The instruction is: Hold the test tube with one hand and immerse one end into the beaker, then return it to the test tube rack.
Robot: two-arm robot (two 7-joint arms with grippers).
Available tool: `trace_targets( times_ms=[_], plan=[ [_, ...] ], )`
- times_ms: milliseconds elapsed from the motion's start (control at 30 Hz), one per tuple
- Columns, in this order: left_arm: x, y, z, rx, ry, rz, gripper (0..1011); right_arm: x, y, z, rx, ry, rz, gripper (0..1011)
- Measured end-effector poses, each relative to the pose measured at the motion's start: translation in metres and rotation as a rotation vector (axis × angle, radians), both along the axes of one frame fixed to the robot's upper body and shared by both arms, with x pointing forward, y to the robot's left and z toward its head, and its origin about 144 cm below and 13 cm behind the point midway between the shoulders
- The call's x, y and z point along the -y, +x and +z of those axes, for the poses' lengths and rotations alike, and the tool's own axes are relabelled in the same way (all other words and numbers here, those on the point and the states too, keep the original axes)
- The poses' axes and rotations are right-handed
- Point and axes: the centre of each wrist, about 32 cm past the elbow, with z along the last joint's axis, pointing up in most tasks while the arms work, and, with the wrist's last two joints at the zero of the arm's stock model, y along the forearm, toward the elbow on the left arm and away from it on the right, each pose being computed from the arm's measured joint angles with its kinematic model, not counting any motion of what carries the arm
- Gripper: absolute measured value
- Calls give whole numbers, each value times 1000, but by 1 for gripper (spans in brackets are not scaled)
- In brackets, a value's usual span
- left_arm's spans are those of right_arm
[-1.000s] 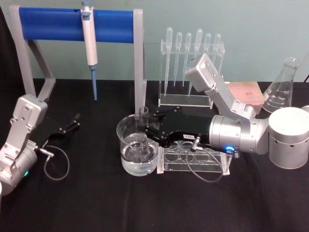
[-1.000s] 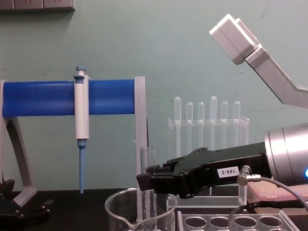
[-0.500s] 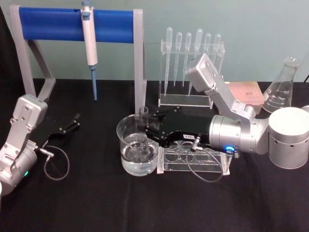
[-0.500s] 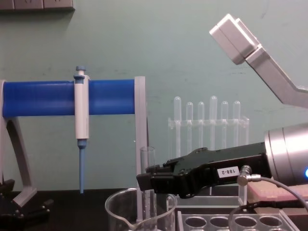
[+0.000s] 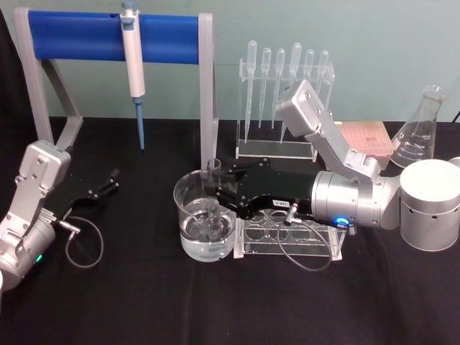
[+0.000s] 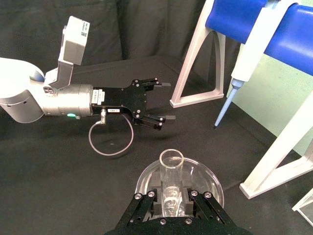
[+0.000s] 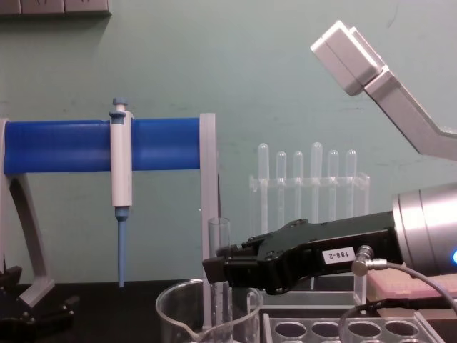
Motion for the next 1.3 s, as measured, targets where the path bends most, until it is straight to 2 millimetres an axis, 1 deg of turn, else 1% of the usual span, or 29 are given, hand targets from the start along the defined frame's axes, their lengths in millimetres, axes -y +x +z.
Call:
trace_targets(
  times_ms=[1300],
  plan=[
    [0,0,0,0,0,0,1000,0,0,0,0,0,0,231]
  ],
)
